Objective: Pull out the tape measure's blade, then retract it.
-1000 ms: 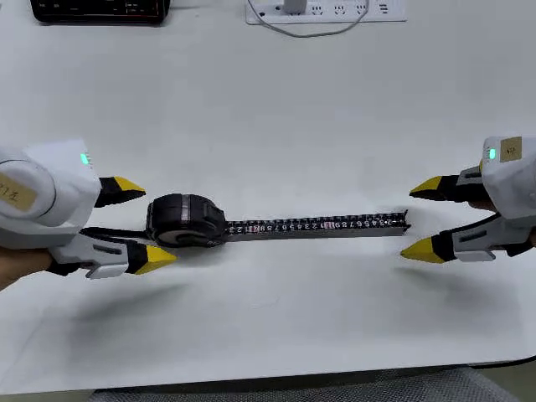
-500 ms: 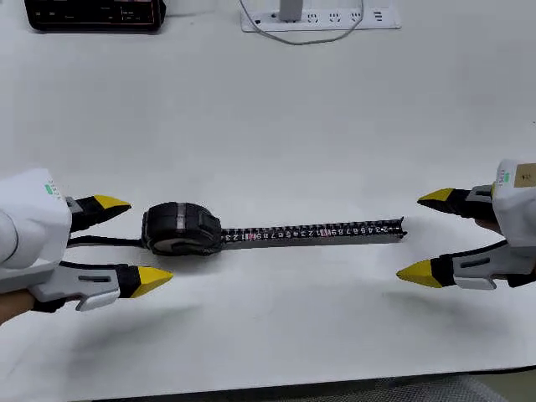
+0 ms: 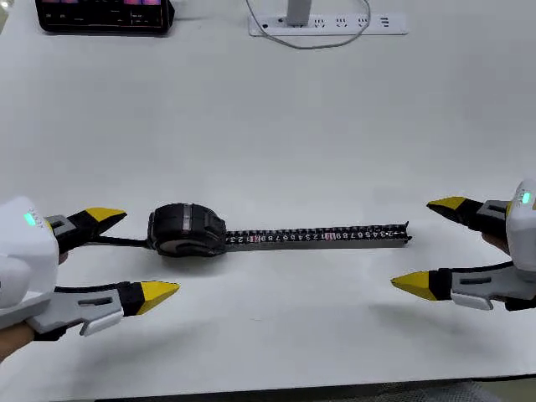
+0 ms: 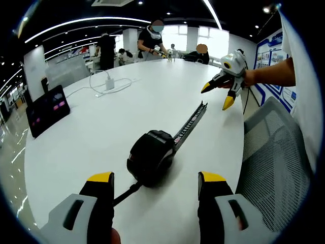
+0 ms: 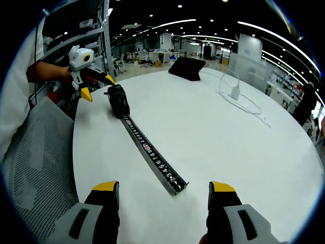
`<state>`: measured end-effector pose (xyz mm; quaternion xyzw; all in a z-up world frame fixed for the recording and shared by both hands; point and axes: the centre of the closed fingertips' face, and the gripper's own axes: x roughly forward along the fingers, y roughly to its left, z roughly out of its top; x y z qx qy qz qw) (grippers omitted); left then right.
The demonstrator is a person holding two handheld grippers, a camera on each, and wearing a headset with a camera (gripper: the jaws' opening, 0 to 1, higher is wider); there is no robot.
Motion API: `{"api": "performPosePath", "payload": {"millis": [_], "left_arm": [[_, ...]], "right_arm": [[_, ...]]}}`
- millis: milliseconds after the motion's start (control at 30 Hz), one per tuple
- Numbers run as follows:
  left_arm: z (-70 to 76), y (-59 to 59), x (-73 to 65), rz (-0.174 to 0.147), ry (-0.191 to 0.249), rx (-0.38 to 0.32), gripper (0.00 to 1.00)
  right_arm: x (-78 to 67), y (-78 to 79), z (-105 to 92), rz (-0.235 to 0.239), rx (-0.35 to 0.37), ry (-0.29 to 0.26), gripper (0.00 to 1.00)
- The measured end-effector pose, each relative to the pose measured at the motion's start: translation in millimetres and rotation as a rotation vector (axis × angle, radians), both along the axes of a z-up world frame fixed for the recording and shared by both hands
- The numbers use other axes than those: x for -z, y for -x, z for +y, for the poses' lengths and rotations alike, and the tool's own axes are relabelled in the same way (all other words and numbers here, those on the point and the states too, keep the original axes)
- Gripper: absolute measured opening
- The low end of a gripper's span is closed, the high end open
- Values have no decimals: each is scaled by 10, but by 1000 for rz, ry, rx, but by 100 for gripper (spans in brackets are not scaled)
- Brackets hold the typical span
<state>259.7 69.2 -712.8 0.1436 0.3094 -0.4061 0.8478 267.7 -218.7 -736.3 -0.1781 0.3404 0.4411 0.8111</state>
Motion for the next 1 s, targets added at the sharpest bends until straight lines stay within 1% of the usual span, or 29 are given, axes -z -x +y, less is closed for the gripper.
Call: {"api": "performPosePath", "payload": {"millis": [100, 133, 433, 467, 533, 733, 800, 833, 900, 1000], "left_arm": [[5, 27, 8, 0, 13, -14, 64], [5, 31, 4, -2, 23, -25, 65], [12, 99, 2, -19, 59, -68, 70], [20, 100, -7, -27, 62, -77, 70], [25, 113, -6, -27, 70, -86, 70], [27, 177, 9, -30, 90, -104, 73], [14, 201, -4, -27, 112, -111, 75], [17, 201, -7, -32, 113, -114, 76], [20, 223, 7, -28, 114, -116, 77], [31, 248, 23, -27, 117, -123, 78]], "right_arm": [[-14, 18, 16, -7, 11, -8, 71], [-17, 24, 25, -12, 15, -10, 72], [1, 80, 64, -23, 45, -32, 77], [-6, 73, 58, -38, 52, -34, 77], [-21, 81, 67, -39, 62, -43, 78], [37, 99, 33, -47, 76, -47, 80], [53, 117, 42, -44, 78, -53, 81], [62, 123, 43, -45, 80, -54, 82], [76, 140, 57, -44, 84, -60, 84], [98, 184, 83, -35, 75, -59, 84]]}}
